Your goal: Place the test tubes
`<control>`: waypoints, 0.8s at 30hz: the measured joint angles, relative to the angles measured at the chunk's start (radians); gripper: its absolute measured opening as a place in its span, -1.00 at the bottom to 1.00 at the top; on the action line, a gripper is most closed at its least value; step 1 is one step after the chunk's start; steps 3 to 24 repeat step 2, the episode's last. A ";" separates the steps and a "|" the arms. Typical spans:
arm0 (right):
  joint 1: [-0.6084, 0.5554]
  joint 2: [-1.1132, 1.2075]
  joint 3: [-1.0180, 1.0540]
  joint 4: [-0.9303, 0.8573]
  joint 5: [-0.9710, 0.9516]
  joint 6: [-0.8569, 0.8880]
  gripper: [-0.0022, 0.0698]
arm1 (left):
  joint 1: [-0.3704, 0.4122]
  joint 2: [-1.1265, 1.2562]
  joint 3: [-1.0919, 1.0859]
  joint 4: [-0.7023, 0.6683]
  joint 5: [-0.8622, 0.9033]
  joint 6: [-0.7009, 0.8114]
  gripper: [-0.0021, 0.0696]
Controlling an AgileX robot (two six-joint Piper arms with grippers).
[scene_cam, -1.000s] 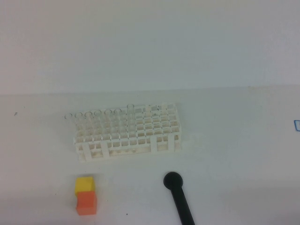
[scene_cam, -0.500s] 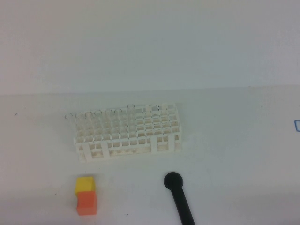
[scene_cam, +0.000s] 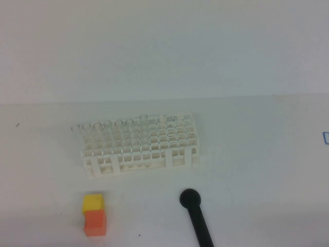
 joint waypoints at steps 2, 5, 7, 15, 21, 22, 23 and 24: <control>0.000 0.000 0.000 0.000 0.000 0.000 -0.94 | 0.000 0.000 0.000 0.000 0.000 0.000 -0.95; 0.000 0.000 0.000 0.000 0.000 0.000 -0.94 | 0.000 0.000 0.000 0.000 0.000 0.000 -0.95; 0.000 0.000 0.000 0.000 0.000 0.000 -0.94 | 0.000 0.000 0.000 0.000 0.000 0.000 -0.95; 0.000 0.000 0.000 0.000 0.000 0.000 -0.94 | 0.000 0.000 0.000 0.000 0.000 0.000 -0.95; 0.000 0.000 0.000 0.000 0.000 0.000 -0.94 | 0.000 0.000 0.000 0.000 0.000 0.000 -0.95; 0.000 0.000 0.000 0.000 0.000 0.000 -0.94 | 0.000 0.000 0.000 0.000 0.000 0.000 -0.95; 0.000 0.000 0.000 0.000 0.000 0.000 -0.94 | 0.000 0.000 0.000 0.000 0.000 0.000 -0.95; 0.000 0.000 0.000 0.000 0.000 0.000 -0.94 | 0.000 0.000 0.000 0.000 0.000 0.000 -0.95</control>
